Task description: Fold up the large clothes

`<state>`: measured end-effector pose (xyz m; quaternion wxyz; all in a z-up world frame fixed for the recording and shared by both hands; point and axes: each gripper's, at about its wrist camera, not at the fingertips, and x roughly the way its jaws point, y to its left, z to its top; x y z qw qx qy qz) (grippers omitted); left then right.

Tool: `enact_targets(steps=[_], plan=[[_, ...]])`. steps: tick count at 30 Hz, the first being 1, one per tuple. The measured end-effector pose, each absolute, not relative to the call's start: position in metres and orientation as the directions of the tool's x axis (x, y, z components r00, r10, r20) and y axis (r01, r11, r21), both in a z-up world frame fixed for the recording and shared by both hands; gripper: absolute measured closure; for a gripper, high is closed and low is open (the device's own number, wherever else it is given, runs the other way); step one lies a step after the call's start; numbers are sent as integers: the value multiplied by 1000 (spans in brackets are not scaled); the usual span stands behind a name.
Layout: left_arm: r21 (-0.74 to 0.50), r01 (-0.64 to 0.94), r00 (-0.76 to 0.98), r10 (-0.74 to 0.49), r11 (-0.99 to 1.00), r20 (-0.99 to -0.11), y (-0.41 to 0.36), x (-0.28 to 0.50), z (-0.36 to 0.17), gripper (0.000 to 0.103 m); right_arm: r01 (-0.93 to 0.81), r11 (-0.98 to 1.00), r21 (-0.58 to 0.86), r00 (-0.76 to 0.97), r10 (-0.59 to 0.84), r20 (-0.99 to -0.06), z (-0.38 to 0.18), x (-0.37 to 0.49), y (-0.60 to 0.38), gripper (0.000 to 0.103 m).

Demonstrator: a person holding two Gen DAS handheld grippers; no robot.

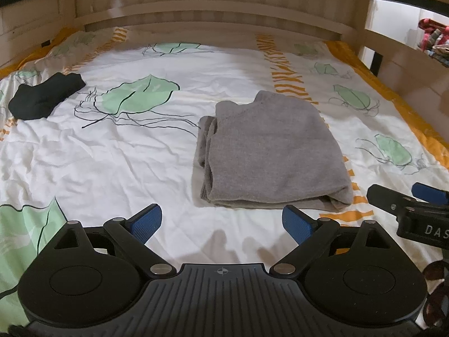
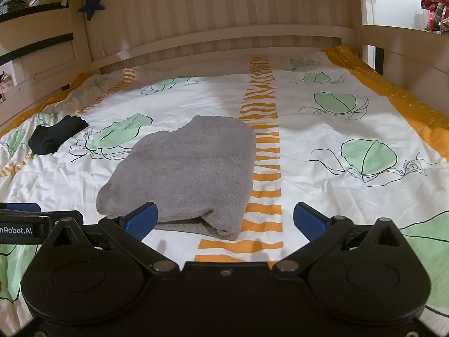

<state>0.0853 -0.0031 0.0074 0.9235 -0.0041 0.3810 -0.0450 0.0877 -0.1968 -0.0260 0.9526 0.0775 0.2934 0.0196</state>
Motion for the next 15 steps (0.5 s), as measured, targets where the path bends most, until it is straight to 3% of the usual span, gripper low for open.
enact_targets(steps=[15], plan=[[-44,57,714,-72,997,-697,0,86,8,9,8,987,159,827,83,-557,-26,88,-197,1]])
